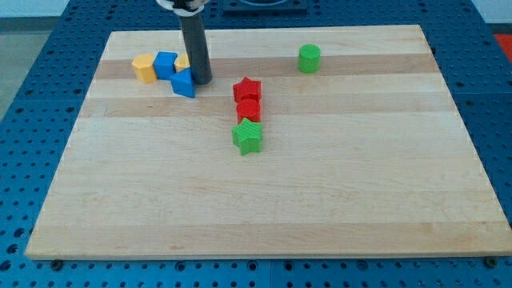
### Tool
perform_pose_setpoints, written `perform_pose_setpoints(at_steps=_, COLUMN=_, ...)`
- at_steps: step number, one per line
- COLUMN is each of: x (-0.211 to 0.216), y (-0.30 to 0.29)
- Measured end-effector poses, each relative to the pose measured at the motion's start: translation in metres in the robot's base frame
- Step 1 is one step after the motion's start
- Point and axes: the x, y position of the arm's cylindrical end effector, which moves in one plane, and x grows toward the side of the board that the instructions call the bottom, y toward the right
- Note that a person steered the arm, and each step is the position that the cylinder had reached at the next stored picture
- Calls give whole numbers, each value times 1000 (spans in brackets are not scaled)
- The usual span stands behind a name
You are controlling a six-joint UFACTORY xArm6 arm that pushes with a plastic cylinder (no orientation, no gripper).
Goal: Push the green circle a bit left
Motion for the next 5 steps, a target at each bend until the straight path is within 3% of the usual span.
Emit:
perform_pose_setpoints(at_steps=2, x=-9, y=5)
perform_pose_setpoints(at_steps=5, x=-119, y=120)
